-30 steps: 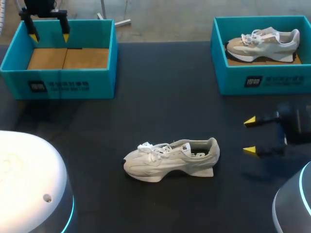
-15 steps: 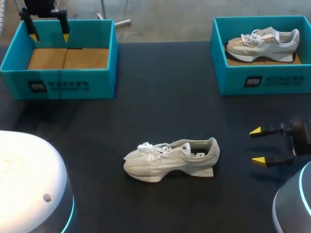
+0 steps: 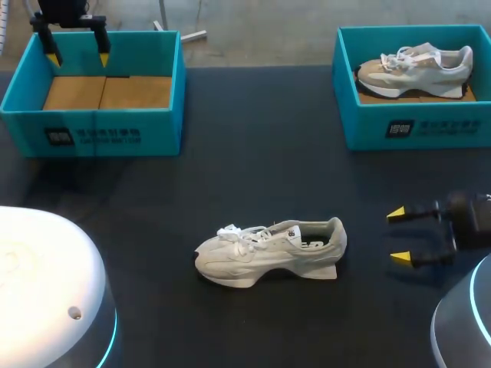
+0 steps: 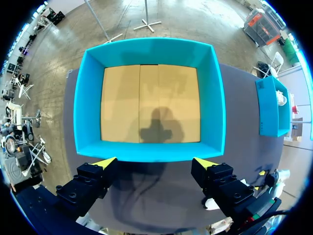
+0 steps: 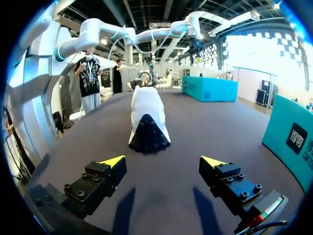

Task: Take the shoe out of the shoebox, open the shoe tongue, remove and reinsert the insole, then place the shoe into the shoebox

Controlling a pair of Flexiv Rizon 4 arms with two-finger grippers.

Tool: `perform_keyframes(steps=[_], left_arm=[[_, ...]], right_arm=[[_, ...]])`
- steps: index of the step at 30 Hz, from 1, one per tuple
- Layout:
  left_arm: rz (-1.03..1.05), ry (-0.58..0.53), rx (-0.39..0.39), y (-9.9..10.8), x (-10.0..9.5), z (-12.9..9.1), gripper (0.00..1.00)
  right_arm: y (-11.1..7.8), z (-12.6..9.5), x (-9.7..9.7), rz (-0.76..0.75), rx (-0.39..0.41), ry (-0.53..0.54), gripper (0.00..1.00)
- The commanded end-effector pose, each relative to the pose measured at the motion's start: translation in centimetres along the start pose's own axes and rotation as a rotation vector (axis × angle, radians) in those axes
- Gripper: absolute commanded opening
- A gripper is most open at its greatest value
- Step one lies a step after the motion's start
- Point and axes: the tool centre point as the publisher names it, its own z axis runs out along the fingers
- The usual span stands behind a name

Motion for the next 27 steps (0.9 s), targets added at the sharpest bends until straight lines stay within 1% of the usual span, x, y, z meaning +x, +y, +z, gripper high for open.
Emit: perform_keyframes(steps=[1,6,10,18,19,27], left_arm=[[0.000,0.000,0.000,0.0,0.0,0.0,1.00],[0.000,0.000,0.000,0.0,0.0,0.0,1.00],[0.000,0.000,0.000,0.0,0.0,0.0,1.00],[0.000,0.000,0.000,0.0,0.0,0.0,1.00],[0.000,0.000,0.000,0.0,0.0,0.0,1.00],[0.000,0.000,0.000,0.0,0.0,0.0,1.00]], right_arm=[[-0.3,0.7,0.3,0.004,-0.003,0.000,1.00],[-0.6,2.2,0.6,0.046,0.002,0.002,1.00],[-0.6,2.8,0.9,0.053,-0.005,-0.009,1.00],[0.5,4.7,1.9,0.056,-0.018,-0.005,1.00],[0.5,4.8,2.1,0.065,-0.005,-0.012,1.00],[0.5,4.8,2.1,0.065,-0.005,-0.012,1.00]])
